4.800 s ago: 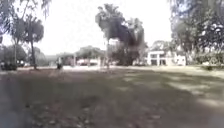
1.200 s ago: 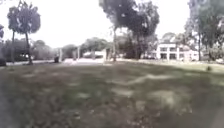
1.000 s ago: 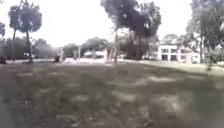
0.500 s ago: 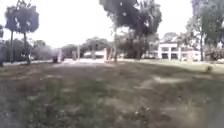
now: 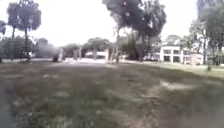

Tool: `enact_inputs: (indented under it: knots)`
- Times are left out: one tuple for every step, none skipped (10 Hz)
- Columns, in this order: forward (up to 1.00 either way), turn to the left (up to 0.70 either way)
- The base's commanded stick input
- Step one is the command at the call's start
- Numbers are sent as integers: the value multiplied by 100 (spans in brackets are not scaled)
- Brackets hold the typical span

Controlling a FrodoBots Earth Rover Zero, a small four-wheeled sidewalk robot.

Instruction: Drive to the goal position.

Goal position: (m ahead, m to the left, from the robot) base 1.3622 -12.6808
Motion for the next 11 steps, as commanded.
enact_inputs:
  knots:
    - [70, 0]
    - [70, 0]
    - [70, 0]
    - [70, 0]
    - [70, 0]
    - [70, 0]
    - [70, 0]
    - [70, 0]
    - [70, 0]
    - [70, 0]
    - [70, 0]
